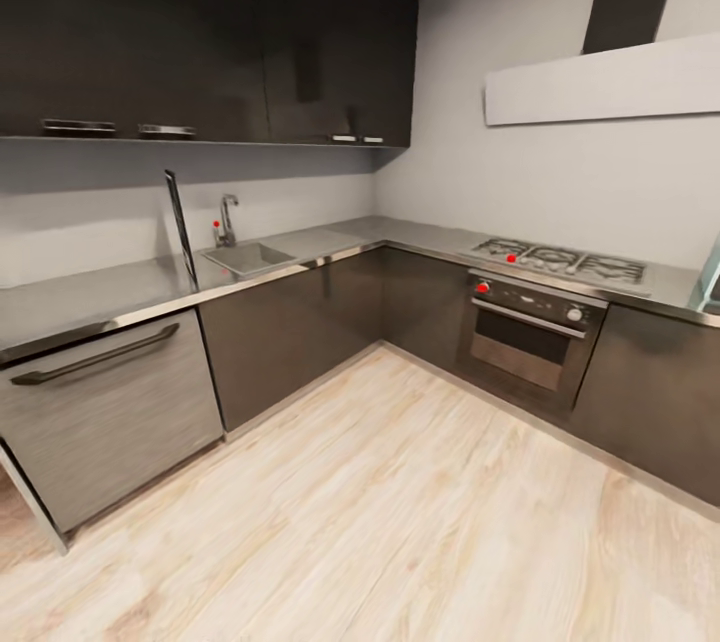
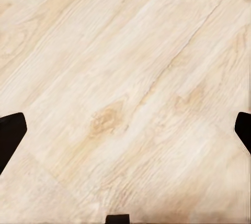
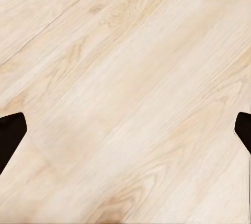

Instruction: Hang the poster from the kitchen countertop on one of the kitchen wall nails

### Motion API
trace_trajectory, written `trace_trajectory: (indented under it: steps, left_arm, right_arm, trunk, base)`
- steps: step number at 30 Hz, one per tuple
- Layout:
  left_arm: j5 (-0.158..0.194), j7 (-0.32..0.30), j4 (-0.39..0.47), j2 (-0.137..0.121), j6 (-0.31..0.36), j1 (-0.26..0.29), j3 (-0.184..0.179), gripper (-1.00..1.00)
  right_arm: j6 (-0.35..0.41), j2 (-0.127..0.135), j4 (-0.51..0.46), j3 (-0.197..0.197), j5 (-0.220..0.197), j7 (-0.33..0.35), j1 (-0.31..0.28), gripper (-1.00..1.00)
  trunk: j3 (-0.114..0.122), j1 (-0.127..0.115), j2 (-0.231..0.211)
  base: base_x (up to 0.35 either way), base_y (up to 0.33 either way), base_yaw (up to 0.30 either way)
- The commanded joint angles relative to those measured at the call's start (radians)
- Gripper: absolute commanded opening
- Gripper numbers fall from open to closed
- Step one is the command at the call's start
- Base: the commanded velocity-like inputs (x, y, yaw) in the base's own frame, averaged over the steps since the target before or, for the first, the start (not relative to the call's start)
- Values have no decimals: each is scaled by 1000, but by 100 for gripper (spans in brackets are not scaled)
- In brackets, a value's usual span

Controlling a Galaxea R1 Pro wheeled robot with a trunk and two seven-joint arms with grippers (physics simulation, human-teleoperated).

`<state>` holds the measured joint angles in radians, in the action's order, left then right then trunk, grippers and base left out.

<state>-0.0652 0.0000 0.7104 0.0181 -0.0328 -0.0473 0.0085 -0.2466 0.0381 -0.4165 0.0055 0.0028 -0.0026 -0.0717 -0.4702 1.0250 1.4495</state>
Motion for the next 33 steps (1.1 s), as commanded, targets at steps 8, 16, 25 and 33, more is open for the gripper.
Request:
trace_trajectory:
  steps: [8,16,25,33]
  left_arm:
    - [-7,1,-15,0,-3,0,-2,100]
    - [-4,1,-21,0,-3,0,-3,100]
    - [-2,0,-22,0,-4,0,-1,100]
    - [-2,1,-21,0,-3,0,-1,100]
  right_arm:
    - [-3,0,1,1,0,0,0,100]
    - [1,3,26,2,2,1,0,100]
    - [-2,2,40,2,0,1,0,100]
    - [-5,1,41,2,0,0,0,100]
  trunk:
    - [-1,0,0]
    - [-1,0,0]
    - [-1,0,0]
    - [-1,0,0]
  base:
    - [0,-333,287]
    - [95,-312,77]
    - [230,-260,7]
    - [257,-232,190]
